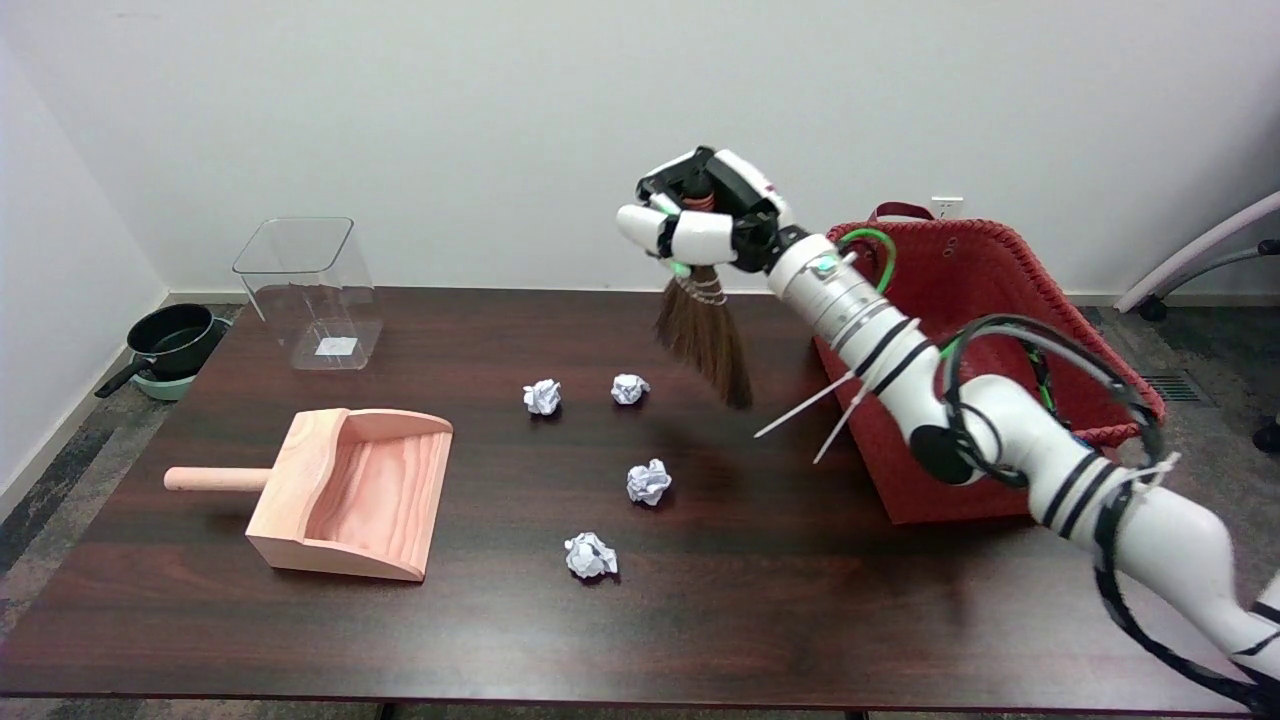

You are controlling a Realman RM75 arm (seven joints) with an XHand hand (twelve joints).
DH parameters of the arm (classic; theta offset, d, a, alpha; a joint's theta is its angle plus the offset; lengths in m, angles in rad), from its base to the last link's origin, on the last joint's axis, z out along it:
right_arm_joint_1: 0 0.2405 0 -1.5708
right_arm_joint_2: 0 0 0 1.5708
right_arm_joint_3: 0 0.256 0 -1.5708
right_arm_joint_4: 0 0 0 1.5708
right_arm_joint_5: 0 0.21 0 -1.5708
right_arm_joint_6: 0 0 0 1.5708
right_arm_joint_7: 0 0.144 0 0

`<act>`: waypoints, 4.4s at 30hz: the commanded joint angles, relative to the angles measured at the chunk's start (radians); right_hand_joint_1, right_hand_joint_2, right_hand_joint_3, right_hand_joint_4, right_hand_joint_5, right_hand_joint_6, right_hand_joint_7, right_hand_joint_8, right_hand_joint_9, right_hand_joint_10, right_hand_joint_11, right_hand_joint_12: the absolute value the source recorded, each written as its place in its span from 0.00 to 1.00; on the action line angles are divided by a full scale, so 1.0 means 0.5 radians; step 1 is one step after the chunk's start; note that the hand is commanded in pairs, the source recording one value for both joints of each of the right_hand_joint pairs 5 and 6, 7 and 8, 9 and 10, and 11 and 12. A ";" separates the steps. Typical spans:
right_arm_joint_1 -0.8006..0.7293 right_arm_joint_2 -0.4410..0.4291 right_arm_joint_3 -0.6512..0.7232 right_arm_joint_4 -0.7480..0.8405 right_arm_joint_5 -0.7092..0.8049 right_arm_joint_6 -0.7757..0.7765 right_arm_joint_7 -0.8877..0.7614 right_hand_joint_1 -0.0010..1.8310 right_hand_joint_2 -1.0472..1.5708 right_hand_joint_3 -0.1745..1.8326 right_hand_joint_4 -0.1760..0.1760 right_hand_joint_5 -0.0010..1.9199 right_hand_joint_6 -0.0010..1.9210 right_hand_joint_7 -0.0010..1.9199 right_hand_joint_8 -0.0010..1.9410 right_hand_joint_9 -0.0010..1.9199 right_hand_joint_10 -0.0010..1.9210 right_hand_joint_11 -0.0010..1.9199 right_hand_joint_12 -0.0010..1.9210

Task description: Sweep the paper ball into the dustpan.

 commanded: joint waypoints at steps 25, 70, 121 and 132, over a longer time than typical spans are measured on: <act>0.410 -0.420 -0.159 0.507 -0.099 0.052 -0.068 0.67 0.89 0.37 0.50 1.00 1.00 1.00 0.99 0.95 0.95 0.89 0.89; 0.356 -0.672 -0.376 0.669 -0.269 0.155 0.150 0.67 0.90 0.36 0.50 1.00 1.00 1.00 0.99 0.95 0.95 0.89 0.89; 0.054 -0.398 0.032 -0.248 -0.060 0.517 -0.028 0.63 0.96 0.36 0.50 1.00 1.00 1.00 0.99 0.98 0.98 0.93 0.93; -0.388 -0.404 0.487 -0.506 -0.060 0.640 -0.425 0.62 0.98 0.36 0.50 1.00 1.00 1.00 0.99 0.98 0.98 0.93 0.93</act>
